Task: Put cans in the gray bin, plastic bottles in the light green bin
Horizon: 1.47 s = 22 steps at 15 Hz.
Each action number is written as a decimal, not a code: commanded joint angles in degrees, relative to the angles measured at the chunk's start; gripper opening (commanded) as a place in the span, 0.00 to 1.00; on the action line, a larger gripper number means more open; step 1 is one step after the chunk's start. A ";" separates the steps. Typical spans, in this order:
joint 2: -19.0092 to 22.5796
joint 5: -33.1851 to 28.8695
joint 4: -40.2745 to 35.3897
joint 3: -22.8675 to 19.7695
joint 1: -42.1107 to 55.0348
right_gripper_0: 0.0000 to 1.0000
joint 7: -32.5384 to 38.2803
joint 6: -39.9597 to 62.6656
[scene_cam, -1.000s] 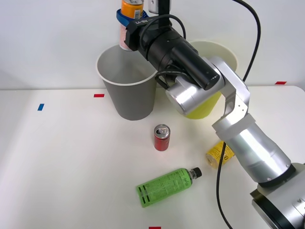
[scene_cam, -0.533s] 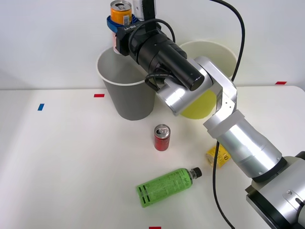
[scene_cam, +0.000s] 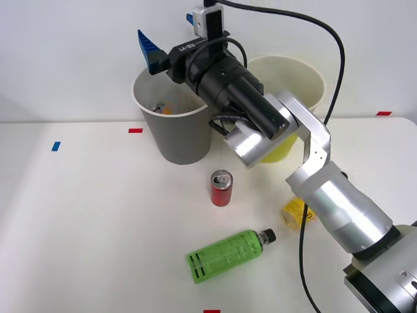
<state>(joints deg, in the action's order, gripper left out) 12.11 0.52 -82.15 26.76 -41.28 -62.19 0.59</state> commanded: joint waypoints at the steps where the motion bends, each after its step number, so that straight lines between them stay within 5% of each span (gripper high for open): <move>1: 2.57 -3.51 -7.15 -0.04 8.49 1.00 0.14 -1.02; 11: 12.94 -8.17 -37.64 -10.32 50.68 1.00 -0.21 -2.17; 22: 8.63 -7.20 -39.23 -17.35 79.42 1.00 -0.30 -15.35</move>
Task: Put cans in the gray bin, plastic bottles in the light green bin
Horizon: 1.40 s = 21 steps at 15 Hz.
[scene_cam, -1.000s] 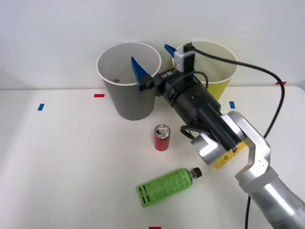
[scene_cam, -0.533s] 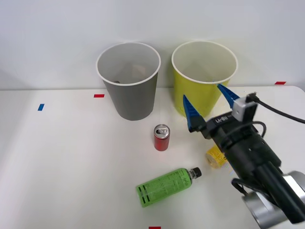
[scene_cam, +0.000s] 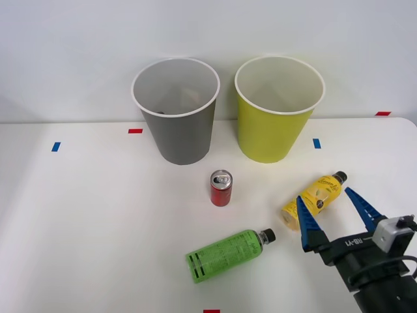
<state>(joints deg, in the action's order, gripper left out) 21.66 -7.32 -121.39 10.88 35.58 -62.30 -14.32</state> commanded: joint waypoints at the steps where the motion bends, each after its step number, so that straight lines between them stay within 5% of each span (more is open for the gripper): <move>1: -1.36 1.17 0.01 -2.18 3.97 1.00 -0.36 -0.45; 15: -9.97 -0.41 0.19 -5.43 10.38 1.00 -2.91 1.05; 21: -11.99 -0.41 6.16 -3.24 13.55 1.00 -5.81 -13.72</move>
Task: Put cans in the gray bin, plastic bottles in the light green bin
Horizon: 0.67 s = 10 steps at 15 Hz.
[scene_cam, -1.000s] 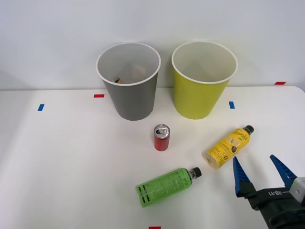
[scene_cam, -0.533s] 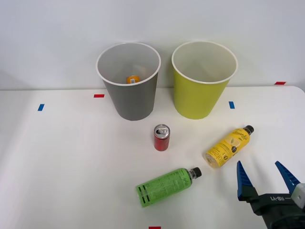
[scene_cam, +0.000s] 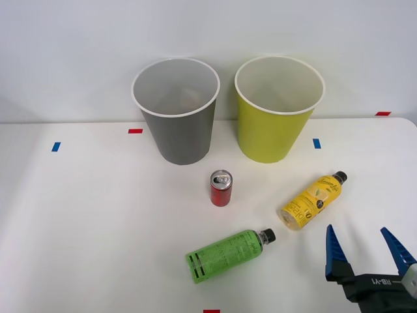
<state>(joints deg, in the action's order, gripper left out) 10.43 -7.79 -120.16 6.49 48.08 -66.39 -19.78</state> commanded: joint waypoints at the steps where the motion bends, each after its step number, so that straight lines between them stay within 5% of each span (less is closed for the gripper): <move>1: -1.12 0.05 6.52 1.33 0.87 1.00 -4.63 -10.55; 6: -0.06 7.00 7.75 3.09 4.74 1.00 -19.74 -15.03; 10: 0.99 10.43 7.93 6.16 8.52 1.00 -23.70 -17.14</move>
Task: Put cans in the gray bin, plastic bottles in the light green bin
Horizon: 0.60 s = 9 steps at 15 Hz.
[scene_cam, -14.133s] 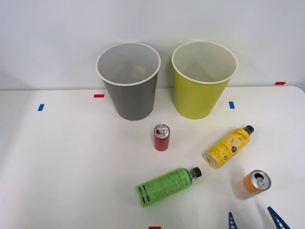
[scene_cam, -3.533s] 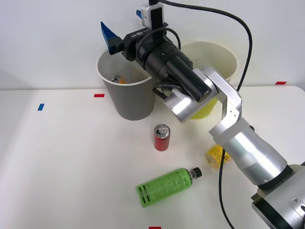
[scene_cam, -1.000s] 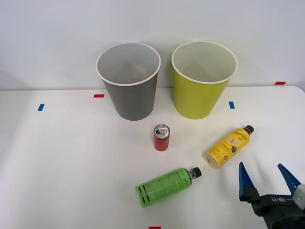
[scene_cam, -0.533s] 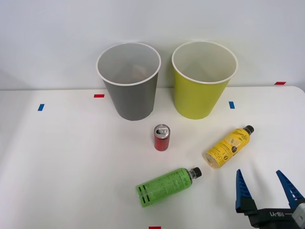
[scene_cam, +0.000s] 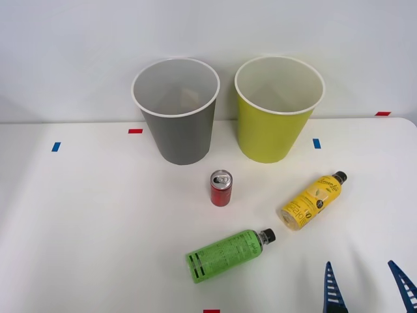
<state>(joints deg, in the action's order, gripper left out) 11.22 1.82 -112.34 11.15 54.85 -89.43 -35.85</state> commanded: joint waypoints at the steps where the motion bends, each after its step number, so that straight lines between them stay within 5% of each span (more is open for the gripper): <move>1: 0.21 1.17 1.42 2.12 1.84 1.00 -0.49 -2.91; 4: 0.91 1.35 7.57 2.56 -0.35 1.00 0.74 -10.29; 9: 2.84 1.61 7.57 4.58 -0.18 1.00 2.06 -13.28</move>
<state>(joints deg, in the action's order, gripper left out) 13.98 3.48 -104.77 15.78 54.74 -87.47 -48.88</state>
